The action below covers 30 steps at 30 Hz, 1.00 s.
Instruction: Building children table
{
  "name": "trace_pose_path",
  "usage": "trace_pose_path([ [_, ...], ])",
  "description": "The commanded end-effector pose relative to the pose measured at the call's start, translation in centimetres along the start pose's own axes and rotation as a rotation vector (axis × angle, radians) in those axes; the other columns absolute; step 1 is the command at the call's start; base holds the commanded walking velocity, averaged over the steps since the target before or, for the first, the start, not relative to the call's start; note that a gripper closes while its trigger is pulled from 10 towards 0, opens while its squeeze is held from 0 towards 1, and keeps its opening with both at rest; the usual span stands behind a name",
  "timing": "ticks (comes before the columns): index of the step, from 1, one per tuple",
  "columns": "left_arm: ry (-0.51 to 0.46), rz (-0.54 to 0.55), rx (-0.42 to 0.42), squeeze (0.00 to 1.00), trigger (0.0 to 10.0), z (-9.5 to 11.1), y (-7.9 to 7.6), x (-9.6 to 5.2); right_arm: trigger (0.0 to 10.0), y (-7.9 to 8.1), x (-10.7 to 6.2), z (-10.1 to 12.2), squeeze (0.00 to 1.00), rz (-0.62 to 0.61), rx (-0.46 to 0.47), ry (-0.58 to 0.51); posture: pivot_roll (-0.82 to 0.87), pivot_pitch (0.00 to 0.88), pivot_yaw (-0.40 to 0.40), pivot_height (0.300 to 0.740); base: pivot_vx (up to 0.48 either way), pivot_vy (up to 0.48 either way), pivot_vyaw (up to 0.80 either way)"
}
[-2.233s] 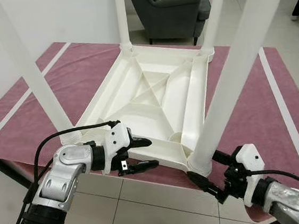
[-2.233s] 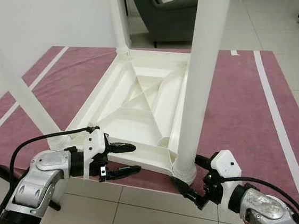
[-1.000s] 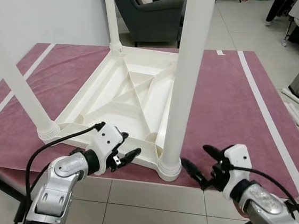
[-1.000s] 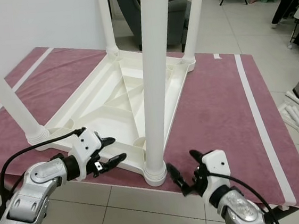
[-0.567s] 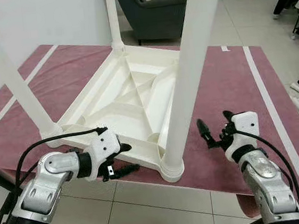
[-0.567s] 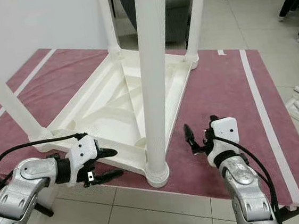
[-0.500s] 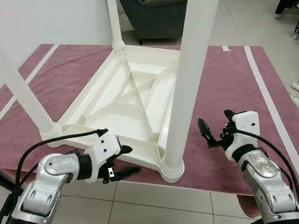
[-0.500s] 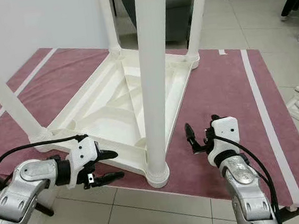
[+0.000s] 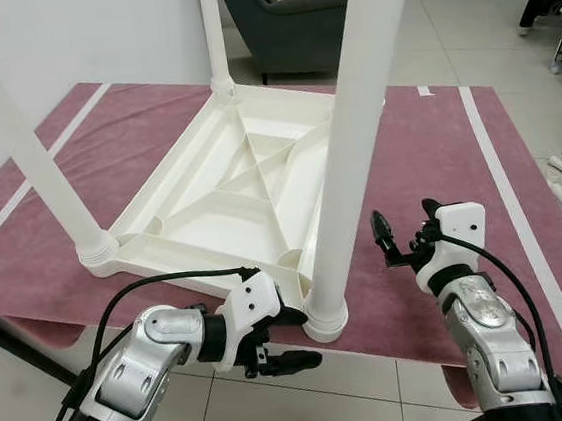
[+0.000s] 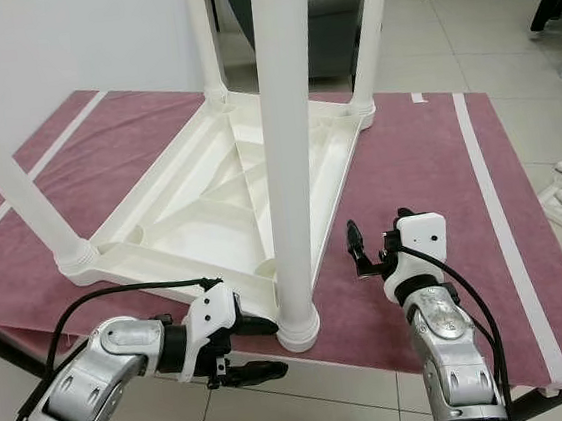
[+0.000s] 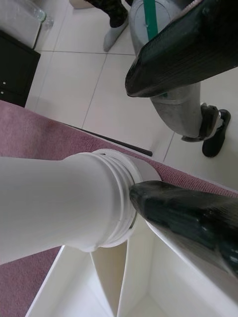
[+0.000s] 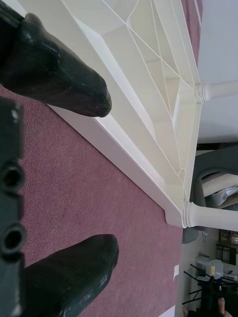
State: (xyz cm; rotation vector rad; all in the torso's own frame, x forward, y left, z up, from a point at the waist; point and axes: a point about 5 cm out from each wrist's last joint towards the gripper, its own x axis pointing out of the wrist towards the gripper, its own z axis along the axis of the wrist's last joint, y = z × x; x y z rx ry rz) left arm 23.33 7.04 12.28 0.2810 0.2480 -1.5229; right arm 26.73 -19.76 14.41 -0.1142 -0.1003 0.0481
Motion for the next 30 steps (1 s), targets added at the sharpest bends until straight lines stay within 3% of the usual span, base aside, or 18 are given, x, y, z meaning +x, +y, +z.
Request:
trace_pose_path([
  [1,0.036,-0.058,-0.004,0.00,10.0,-0.6,0.0,0.5,10.0,0.0,0.0,-0.1,0.00,-0.005,-0.007,-0.003,0.00,0.000,0.039,0.740,0.000,0.000,0.00],
  [6,0.049,-0.060,-0.001,0.00,10.0,-0.8,0.6,1.1,10.0,0.0,-0.2,0.0,0.00,-0.009,-0.006,-0.003,0.00,0.000,0.039,0.740,0.000,0.000,0.00],
  [9,0.052,-0.008,0.011,0.00,10.0,-0.7,1.9,2.4,10.0,0.2,-0.2,0.2,0.00,-0.002,-0.002,-0.008,-0.01,0.000,0.038,0.740,0.000,0.000,0.00],
  [10,0.058,0.061,0.026,0.00,10.0,-0.7,3.0,3.2,10.0,0.4,-0.2,0.3,0.00,0.002,0.000,-0.012,-0.01,0.000,0.042,0.740,0.000,0.000,0.00],
  [12,0.058,0.061,0.026,0.00,10.0,-0.7,3.0,3.2,10.0,0.4,-0.2,0.3,0.00,0.002,0.000,-0.012,-0.01,0.000,0.042,0.740,0.000,0.000,0.00],
  [13,0.063,0.133,0.037,0.00,10.0,-0.5,4.3,3.8,10.0,0.6,-0.1,0.4,0.00,0.006,0.002,-0.016,-0.02,0.000,0.043,0.740,0.000,0.000,0.00],
  [14,0.063,0.133,0.037,0.00,10.0,-0.5,4.3,3.8,10.0,0.6,-0.1,0.4,0.00,0.006,0.002,-0.016,-0.02,0.000,0.043,0.740,0.000,0.000,0.00],
  [15,0.063,0.225,0.042,0.00,10.0,-0.2,5.7,4.1,10.0,0.7,-0.1,0.5,0.00,0.009,0.005,-0.020,-0.02,0.000,0.045,0.740,0.000,0.000,0.00],
  [16,0.063,0.225,0.042,0.00,10.0,-0.2,5.7,4.1,10.0,0.7,-0.1,0.5,0.00,0.009,0.005,-0.020,-0.02,0.000,0.045,0.740,0.000,0.000,0.00],
  [17,0.057,0.285,0.051,0.00,10.0,0.2,6.6,4.2,10.0,0.8,-0.2,0.5,0.00,0.011,0.006,-0.023,-0.02,0.000,0.046,0.740,0.000,0.000,0.00],
  [18,0.055,0.346,0.068,0.00,10.0,0.7,7.7,3.9,10.0,0.9,-0.2,0.6,0.00,0.011,0.008,-0.025,-0.02,0.000,0.047,0.740,0.000,0.000,0.00],
  [22,0.072,0.432,0.128,0.00,10.0,1.4,9.2,2.9,10.0,0.9,-0.4,0.6,0.00,0.008,0.010,-0.028,-0.02,0.000,0.046,0.740,0.000,0.000,0.00],
  [23,0.097,0.497,0.181,0.00,10.0,1.7,10.1,2.0,10.0,0.8,-0.4,0.6,0.00,0.006,0.011,-0.028,-0.02,0.000,0.045,0.740,0.000,0.000,0.00],
  [30,0.108,0.632,0.240,0.00,10.0,2.2,12.0,0.4,10.0,0.9,-0.3,0.5,0.00,0.005,0.016,-0.027,0.00,0.000,0.038,0.740,0.000,0.000,0.00],
])
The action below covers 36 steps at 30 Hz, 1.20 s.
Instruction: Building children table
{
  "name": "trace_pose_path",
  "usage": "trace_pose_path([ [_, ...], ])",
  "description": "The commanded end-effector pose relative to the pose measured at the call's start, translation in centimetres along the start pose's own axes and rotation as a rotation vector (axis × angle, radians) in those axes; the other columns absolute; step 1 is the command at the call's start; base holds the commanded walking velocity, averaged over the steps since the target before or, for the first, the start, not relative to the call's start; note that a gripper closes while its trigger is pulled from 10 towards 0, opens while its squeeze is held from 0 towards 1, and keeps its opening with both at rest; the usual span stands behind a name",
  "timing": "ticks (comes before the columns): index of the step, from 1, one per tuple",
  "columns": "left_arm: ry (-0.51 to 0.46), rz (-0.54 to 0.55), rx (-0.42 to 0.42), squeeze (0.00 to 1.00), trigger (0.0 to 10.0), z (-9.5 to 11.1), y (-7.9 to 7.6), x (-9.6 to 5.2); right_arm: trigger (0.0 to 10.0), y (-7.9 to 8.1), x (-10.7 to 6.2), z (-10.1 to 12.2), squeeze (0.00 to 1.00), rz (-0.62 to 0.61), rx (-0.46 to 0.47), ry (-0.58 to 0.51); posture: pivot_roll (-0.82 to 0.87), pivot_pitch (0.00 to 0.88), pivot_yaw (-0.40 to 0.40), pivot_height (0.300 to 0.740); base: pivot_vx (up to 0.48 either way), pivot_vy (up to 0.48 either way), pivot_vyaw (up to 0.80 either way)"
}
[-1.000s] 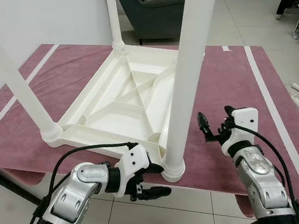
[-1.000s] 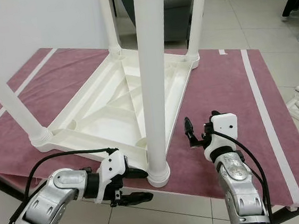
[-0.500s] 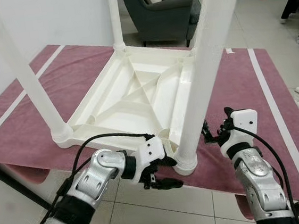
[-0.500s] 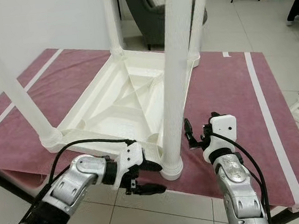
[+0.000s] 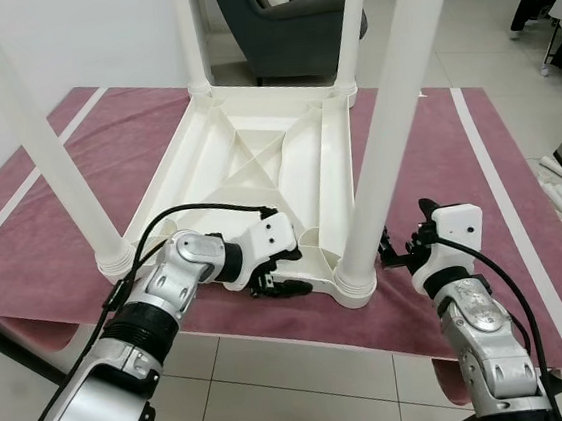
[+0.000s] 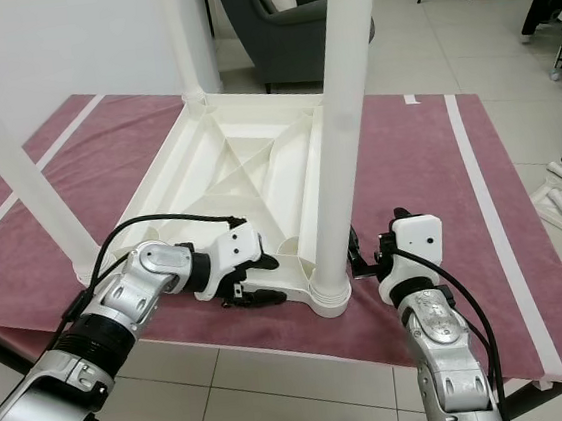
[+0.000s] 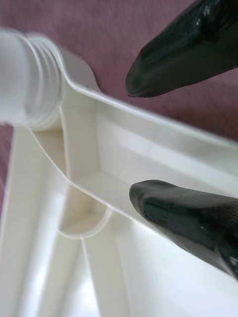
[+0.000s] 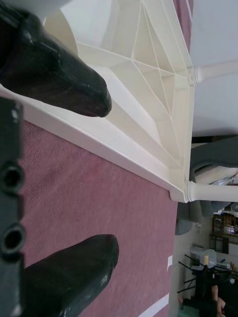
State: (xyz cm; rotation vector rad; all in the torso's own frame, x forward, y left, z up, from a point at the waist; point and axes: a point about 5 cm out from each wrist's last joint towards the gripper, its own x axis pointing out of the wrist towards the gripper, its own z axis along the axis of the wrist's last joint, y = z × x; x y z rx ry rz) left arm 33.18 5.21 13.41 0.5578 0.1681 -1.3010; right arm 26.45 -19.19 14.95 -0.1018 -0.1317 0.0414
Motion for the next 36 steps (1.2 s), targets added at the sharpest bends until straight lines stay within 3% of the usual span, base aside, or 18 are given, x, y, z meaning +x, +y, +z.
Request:
trace_pose_path([
  [1,0.007,0.402,0.014,0.00,10.0,0.0,2.5,-0.8,10.0,0.3,-0.1,-0.1,0.00,0.014,0.005,0.004,0.00,0.000,0.038,0.740,0.000,0.000,0.00],
  [6,0.004,0.415,0.013,0.00,10.0,0.0,2.7,-1.0,10.0,0.4,0.0,-0.1,0.00,0.015,0.006,0.004,0.00,0.000,0.038,0.740,0.000,0.000,0.00],
  [8,-0.159,0.384,-0.124,0.00,10.0,0.6,2.1,-2.3,10.0,0.3,-0.2,0.0,0.00,0.008,0.013,0.003,0.00,0.000,0.039,0.740,0.000,0.000,0.00],
  [9,-0.159,0.384,-0.124,0.00,10.0,0.6,2.1,-2.3,10.0,0.3,-0.2,0.0,0.00,0.008,0.013,0.003,0.00,0.000,0.039,0.740,0.000,0.000,0.00],
  [11,-0.353,0.143,-0.282,0.00,10.0,1.5,-0.7,-4.3,10.0,0.3,-0.7,0.0,0.00,0.005,0.019,0.004,0.01,0.000,0.035,0.740,0.000,0.000,0.00],
  [12,-0.353,0.143,-0.282,0.00,10.0,1.5,-0.7,-4.3,10.0,0.3,-0.7,0.0,0.00,0.005,0.019,0.004,0.01,0.000,0.035,0.740,0.000,0.000,0.00],
  [14,-0.413,-0.161,-0.282,0.00,10.0,2.2,-4.3,-6.3,10.0,0.3,-1.0,0.0,0.00,0.009,0.022,0.008,0.02,0.000,0.029,0.740,0.000,0.000,0.00],
  [18,-0.436,-0.277,-0.303,0.00,10.0,2.3,-5.8,-7.2,10.0,0.1,-1.1,0.0,0.00,0.011,0.022,0.013,0.03,0.000,0.026,0.740,0.000,0.000,0.00],
  [19,-0.440,-0.123,-0.318,0.00,10.0,2.0,-4.5,-6.8,10.0,0.0,-0.9,0.0,0.00,0.008,0.021,0.011,0.03,0.000,0.028,0.740,0.000,0.000,0.00],
  [22,-0.440,-0.010,-0.331,0.00,10.0,1.8,-3.5,-6.5,10.0,-0.1,-0.8,0.1,0.00,0.005,0.019,0.009,0.03,0.000,0.028,0.740,0.000,0.000,0.00],
  [24,-0.351,0.562,-0.386,0.00,10.0,0.3,0.8,-6.5,10.0,-0.1,-0.9,0.2,0.00,-0.016,0.023,0.004,0.03,0.000,0.034,0.740,0.000,0.000,0.00],
  [25,-0.325,0.726,-0.414,0.00,10.0,-0.1,1.6,-7.0,10.0,0.0,-1.0,0.2,0.00,-0.024,0.026,0.005,0.03,0.000,0.034,0.740,0.000,0.000,0.00],
  [26,-0.325,0.726,-0.414,0.00,10.0,-0.1,1.6,-7.0,10.0,0.0,-1.0,0.2,0.00,-0.024,0.026,0.005,0.03,0.000,0.034,0.740,0.000,0.000,0.00],
  [28,-0.301,0.892,-0.423,0.00,10.0,-0.3,1.5,-8.5,10.0,0.2,-1.6,0.3,0.00,-0.063,0.027,0.007,0.03,0.000,0.031,0.740,0.000,0.000,0.00],
  [30,-0.301,0.892,-0.423,0.00,10.0,-0.3,1.5,-8.5,10.0,0.2,-1.6,0.3,0.00,-0.063,0.027,0.007,0.03,0.000,0.031,0.740,0.000,0.000,0.00],
  [32,-0.289,0.915,-0.391,0.00,10.0,-0.3,0.8,-9.1,10.0,0.4,-2.2,0.4,0.00,-0.087,0.033,0.006,0.03,0.000,0.029,0.740,0.000,0.000,0.00],
  [33,-0.272,0.926,-0.353,0.00,10.0,-0.5,-1.4,-10.0,10.0,0.1,-3.8,0.4,0.00,-0.154,0.028,0.015,0.03,0.000,0.023,0.740,0.000,0.000,0.00],
  [36,-0.269,0.934,-0.328,0.00,10.0,-0.6,-2.1,-10.2,10.0,-0.2,-4.4,0.3,0.00,-0.181,0.012,0.020,0.03,0.000,0.023,0.740,0.000,0.000,0.00],
])
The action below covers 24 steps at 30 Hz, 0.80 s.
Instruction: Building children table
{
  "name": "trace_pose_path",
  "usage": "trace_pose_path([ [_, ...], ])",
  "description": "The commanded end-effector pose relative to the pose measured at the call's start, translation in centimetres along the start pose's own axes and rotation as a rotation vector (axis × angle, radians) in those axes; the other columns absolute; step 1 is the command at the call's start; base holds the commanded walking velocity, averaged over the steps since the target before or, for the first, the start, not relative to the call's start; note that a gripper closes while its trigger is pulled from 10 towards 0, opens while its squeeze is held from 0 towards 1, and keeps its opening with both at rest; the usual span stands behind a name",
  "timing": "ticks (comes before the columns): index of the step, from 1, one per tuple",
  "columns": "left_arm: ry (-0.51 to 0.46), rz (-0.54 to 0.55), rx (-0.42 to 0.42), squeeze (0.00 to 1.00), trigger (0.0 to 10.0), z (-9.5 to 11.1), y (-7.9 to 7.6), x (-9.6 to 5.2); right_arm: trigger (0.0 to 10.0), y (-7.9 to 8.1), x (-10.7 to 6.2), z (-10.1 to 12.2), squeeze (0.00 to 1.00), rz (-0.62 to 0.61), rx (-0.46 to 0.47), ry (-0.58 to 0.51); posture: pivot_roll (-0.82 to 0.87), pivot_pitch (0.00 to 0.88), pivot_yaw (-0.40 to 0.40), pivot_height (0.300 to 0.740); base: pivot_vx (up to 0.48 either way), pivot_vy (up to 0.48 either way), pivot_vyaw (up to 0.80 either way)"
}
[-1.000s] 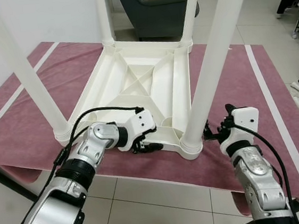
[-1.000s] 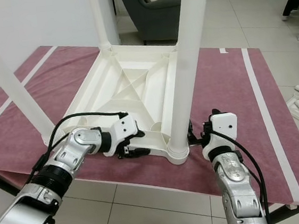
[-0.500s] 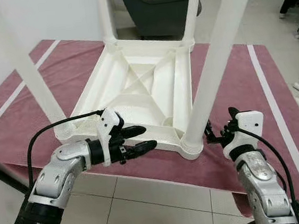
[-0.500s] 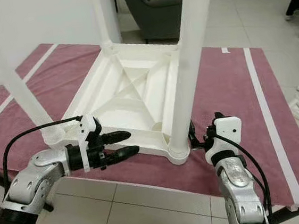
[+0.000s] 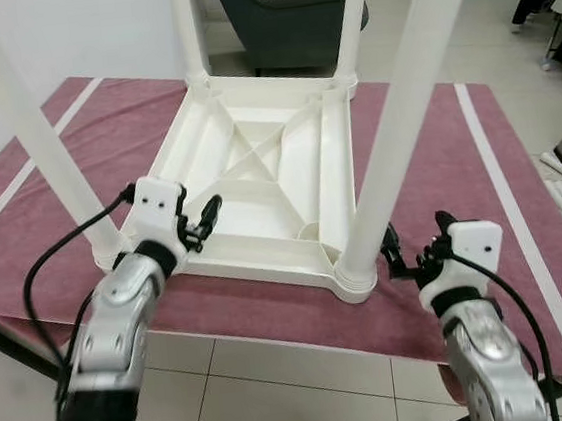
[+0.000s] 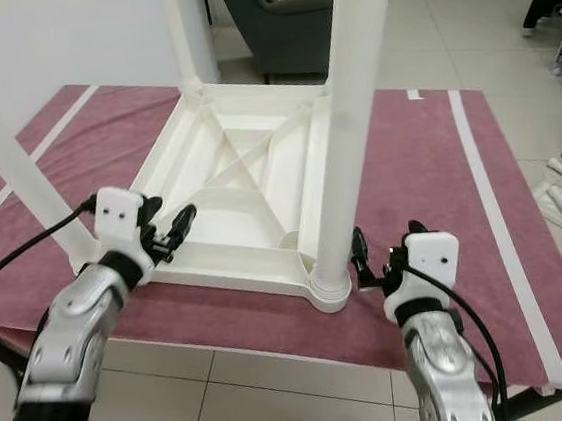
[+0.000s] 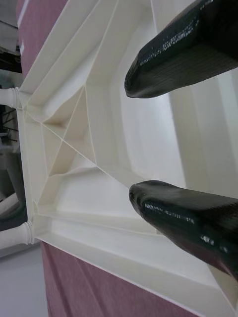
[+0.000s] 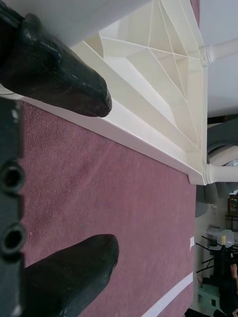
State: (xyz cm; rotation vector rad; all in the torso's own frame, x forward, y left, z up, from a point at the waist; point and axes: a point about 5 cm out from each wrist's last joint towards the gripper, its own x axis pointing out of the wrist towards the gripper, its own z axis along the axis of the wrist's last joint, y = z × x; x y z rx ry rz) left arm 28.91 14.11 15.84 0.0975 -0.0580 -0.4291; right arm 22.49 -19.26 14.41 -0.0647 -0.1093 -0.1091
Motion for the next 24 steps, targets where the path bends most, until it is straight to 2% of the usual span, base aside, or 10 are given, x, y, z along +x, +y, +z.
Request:
trace_pose_path([
  [1,-0.036,0.021,0.036,0.00,10.0,0.8,-0.2,-0.3,10.0,-0.3,-0.4,0.3,0.00,-0.030,-0.014,-0.010,0.03,0.000,0.023,0.740,0.000,0.000,0.00],
  [2,-0.036,0.021,0.036,0.00,10.0,0.8,-0.2,-0.3,10.0,-0.3,-0.4,0.3,0.00,-0.030,-0.014,-0.010,0.03,0.000,0.023,0.740,0.000,0.000,0.00],
  [4,-0.032,0.170,0.108,0.00,10.0,-0.3,0.1,-2.2,10.0,-1.1,-1.4,-0.1,0.00,-0.089,-0.040,0.009,0.02,0.000,0.023,0.740,0.000,0.000,0.00],
  [5,-0.032,0.170,0.108,0.00,10.0,-0.3,0.1,-2.2,10.0,-1.1,-1.4,-0.1,0.00,-0.089,-0.040,0.009,0.02,0.000,0.023,0.740,0.000,0.000,0.00],
  [7,-0.014,0.279,0.144,0.00,10.0,-1.2,-0.1,-3.1,10.0,0.0,-2.3,-0.2,0.00,-0.008,-0.021,0.023,0.02,0.000,0.024,0.740,0.000,0.000,0.00],
  [11,-0.012,0.296,0.149,0.00,10.0,-1.4,-0.3,-3.1,10.0,0.6,-2.6,-0.2,0.00,0.041,-0.009,0.026,0.02,0.000,0.025,0.740,0.000,0.000,0.00],
  [13,-0.020,0.374,0.184,0.00,10.0,-1.2,0.8,-2.1,10.0,1.9,-3.4,-0.7,0.00,0.204,-0.022,0.065,0.02,0.000,0.030,0.740,0.000,0.000,0.00],
  [16,-0.023,0.434,0.224,0.00,10.0,-0.9,2.3,-1.6,10.0,2.1,-3.5,-0.8,0.00,0.292,-0.039,0.086,0.02,0.000,0.029,0.740,0.000,0.000,0.00],
  [20,-0.029,0.441,0.251,0.00,10.0,-0.6,3.4,-1.6,10.0,2.0,-2.8,-0.3,0.00,0.353,-0.043,0.077,0.02,0.000,0.020,0.740,0.000,0.000,0.00],
  [24,-0.032,0.439,0.254,0.00,10.0,-0.5,3.4,-1.6,10.0,2.0,-2.7,-0.3,0.00,0.356,-0.040,0.076,0.02,0.000,0.020,0.740,0.000,0.000,0.00],
])
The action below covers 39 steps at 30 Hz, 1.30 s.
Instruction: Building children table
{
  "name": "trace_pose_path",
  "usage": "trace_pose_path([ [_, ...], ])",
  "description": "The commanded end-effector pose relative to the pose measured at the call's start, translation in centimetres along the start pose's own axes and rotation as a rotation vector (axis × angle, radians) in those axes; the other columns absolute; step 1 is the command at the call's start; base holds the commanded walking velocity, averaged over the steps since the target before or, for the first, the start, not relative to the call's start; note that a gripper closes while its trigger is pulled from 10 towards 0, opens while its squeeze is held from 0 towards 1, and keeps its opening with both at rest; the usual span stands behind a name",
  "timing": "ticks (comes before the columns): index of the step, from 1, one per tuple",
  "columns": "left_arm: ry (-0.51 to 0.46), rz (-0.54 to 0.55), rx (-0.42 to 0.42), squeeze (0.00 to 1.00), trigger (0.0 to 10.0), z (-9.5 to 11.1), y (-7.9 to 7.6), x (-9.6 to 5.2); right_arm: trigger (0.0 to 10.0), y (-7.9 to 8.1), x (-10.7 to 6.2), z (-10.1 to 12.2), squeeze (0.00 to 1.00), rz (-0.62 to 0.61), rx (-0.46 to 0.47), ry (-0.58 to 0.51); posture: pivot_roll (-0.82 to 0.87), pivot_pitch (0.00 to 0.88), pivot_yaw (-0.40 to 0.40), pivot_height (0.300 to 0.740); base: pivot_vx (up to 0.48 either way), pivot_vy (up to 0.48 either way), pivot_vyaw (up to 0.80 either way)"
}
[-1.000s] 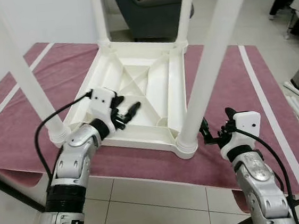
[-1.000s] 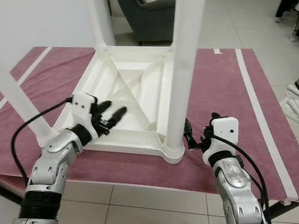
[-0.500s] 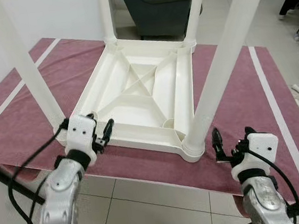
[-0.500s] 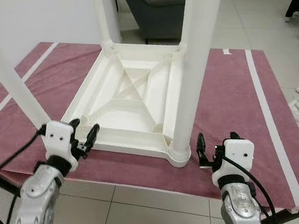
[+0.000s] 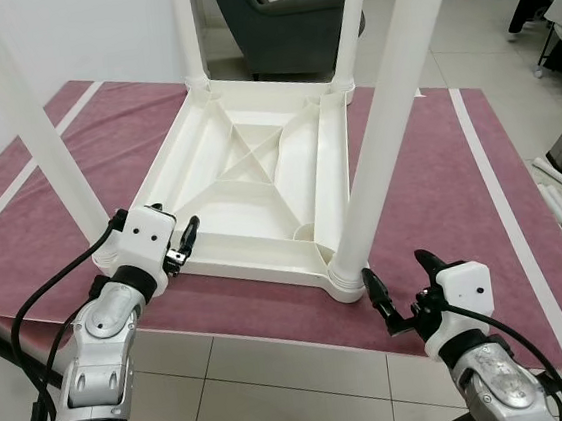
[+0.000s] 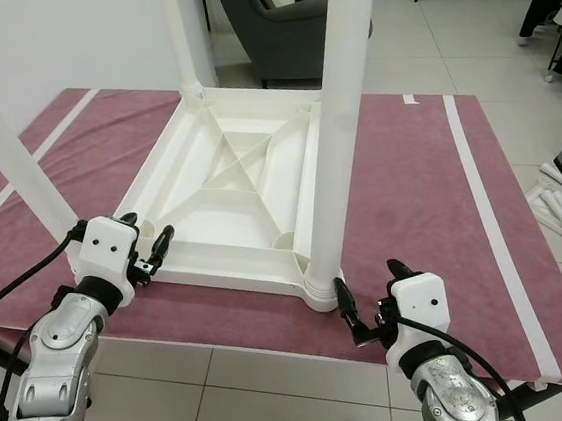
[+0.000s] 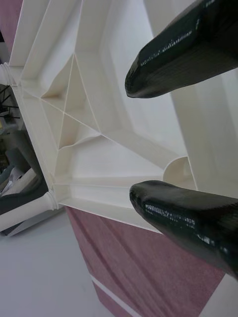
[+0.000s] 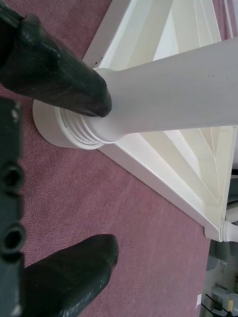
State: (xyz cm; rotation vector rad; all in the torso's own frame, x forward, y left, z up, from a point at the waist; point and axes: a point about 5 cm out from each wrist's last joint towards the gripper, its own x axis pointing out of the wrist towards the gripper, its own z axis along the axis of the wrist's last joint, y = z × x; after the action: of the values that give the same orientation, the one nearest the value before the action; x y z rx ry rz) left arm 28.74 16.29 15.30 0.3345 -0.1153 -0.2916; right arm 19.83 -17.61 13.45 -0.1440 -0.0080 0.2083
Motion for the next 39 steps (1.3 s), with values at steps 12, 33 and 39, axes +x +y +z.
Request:
trace_pose_path([
  [12,-0.014,0.245,0.015,0.00,10.0,-0.1,0.4,-0.6,10.0,0.3,1.2,0.9,0.00,0.042,0.031,-0.039,0.04,0.000,0.004,0.740,0.000,0.000,0.00],
  [33,0.010,-0.005,-0.157,0.00,10.0,-0.2,-3.4,0.6,10.0,0.0,4.2,3.8,0.00,0.162,-0.022,-0.142,0.05,0.000,0.007,0.740,0.000,0.000,0.00],
  [39,0.022,-0.139,-0.261,0.00,10.0,-0.4,-5.7,1.5,10.0,0.7,5.7,3.9,0.00,0.202,0.013,-0.154,0.05,0.000,0.009,0.740,0.000,0.000,0.00],
])
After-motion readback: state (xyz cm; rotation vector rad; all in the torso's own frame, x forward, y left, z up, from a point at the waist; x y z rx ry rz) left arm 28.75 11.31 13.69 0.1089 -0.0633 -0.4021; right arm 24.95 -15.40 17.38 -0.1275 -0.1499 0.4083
